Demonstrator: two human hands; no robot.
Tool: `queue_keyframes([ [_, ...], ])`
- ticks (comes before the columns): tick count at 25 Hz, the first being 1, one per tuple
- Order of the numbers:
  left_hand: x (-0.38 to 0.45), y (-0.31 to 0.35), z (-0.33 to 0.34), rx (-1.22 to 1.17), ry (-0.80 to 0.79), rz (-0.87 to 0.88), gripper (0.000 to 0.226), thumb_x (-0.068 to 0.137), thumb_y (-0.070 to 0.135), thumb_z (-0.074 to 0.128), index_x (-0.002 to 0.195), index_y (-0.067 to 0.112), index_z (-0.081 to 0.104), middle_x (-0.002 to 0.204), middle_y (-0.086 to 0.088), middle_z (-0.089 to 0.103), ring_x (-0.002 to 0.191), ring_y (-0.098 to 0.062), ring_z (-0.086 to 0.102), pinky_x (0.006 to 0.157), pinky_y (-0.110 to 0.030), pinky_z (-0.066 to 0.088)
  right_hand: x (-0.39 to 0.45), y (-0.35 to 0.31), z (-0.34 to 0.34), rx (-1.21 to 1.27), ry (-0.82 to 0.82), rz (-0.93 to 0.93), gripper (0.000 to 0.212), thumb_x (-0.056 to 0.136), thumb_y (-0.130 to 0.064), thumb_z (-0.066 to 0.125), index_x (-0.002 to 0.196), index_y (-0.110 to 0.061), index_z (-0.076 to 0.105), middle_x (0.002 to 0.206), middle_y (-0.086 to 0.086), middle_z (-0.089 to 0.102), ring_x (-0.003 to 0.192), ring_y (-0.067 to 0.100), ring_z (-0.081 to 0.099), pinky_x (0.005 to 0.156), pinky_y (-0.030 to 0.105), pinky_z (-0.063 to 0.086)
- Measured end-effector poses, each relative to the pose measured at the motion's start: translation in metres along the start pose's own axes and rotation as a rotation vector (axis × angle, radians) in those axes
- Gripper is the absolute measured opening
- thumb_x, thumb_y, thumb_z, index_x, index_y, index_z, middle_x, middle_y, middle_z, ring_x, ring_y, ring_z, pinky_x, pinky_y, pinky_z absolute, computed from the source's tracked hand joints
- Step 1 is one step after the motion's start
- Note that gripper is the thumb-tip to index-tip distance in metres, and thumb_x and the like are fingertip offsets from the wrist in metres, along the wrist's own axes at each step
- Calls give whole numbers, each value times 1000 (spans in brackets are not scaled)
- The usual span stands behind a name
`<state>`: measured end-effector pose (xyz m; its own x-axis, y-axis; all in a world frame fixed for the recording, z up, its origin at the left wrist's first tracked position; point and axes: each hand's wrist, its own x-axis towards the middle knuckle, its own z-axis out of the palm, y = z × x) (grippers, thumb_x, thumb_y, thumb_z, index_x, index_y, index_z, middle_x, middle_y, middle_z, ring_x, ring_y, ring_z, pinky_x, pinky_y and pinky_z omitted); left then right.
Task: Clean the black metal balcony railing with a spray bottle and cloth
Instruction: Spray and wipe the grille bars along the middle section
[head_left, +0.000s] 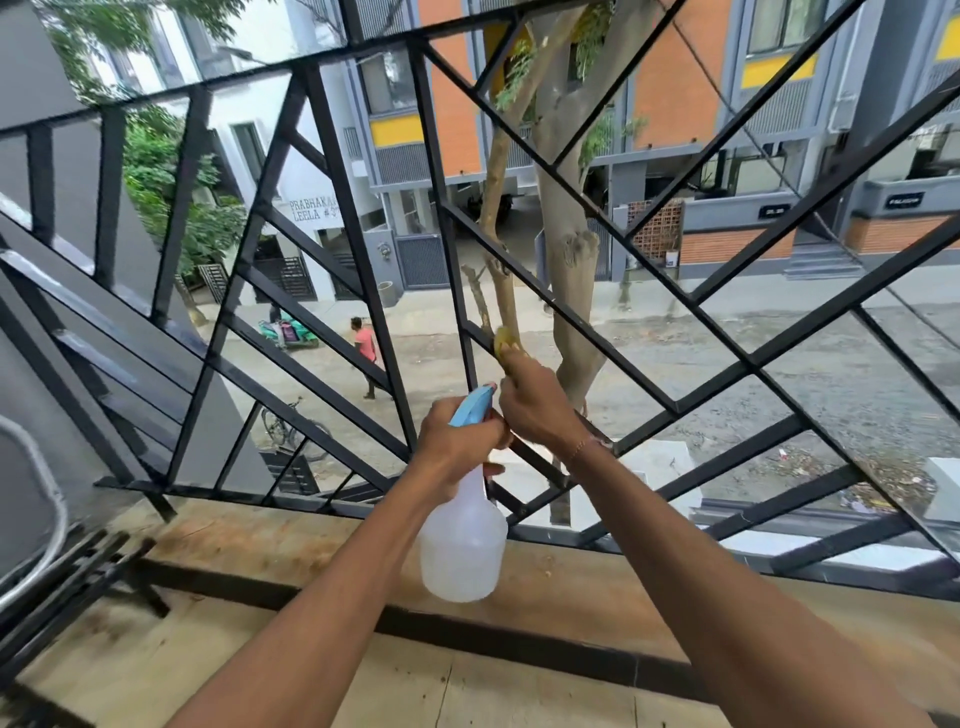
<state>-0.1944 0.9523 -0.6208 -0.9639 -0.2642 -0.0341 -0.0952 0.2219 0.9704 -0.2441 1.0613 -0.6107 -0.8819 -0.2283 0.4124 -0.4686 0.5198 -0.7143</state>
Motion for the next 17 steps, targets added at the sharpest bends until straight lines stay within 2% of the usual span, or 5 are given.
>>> queue_keyframes([
  [2,4,7,-13,-30,5,25,14,88,3,69,93,16,70,96,-18,73,88,-26,71,63,-37,62,22,-22,2,-5,-48,-54,27,97,2,37,117,5,55,107,24,61,94,38,56,75,39,42],
  [5,11,12,-28,-22,18,30,13,90,3,70,100,12,69,100,-19,73,89,-25,72,62,-35,61,39,-35,11,-58,-84,-128,18,96,2,39,110,3,51,116,28,58,100,39,54,82,40,41],
  [10,15,-3,-25,61,33,-22,27,85,3,74,111,5,69,105,-19,70,97,-31,72,58,-30,59,9,5,3,-201,-121,-178,66,93,4,51,154,-2,27,157,19,36,141,35,40,115,38,33],
  [14,20,-10,-17,28,8,-42,32,82,2,76,113,3,68,111,-22,67,103,-36,70,56,-28,57,-39,68,-17,-290,-134,70,72,92,11,41,156,-13,21,138,25,54,106,41,59,76,38,41],
  [17,22,-11,-8,18,-13,-43,44,80,5,76,123,3,65,115,-21,67,104,-36,69,56,-27,57,-61,96,-21,-341,-164,150,69,91,9,40,155,-8,22,139,26,53,102,42,57,71,28,29],
])
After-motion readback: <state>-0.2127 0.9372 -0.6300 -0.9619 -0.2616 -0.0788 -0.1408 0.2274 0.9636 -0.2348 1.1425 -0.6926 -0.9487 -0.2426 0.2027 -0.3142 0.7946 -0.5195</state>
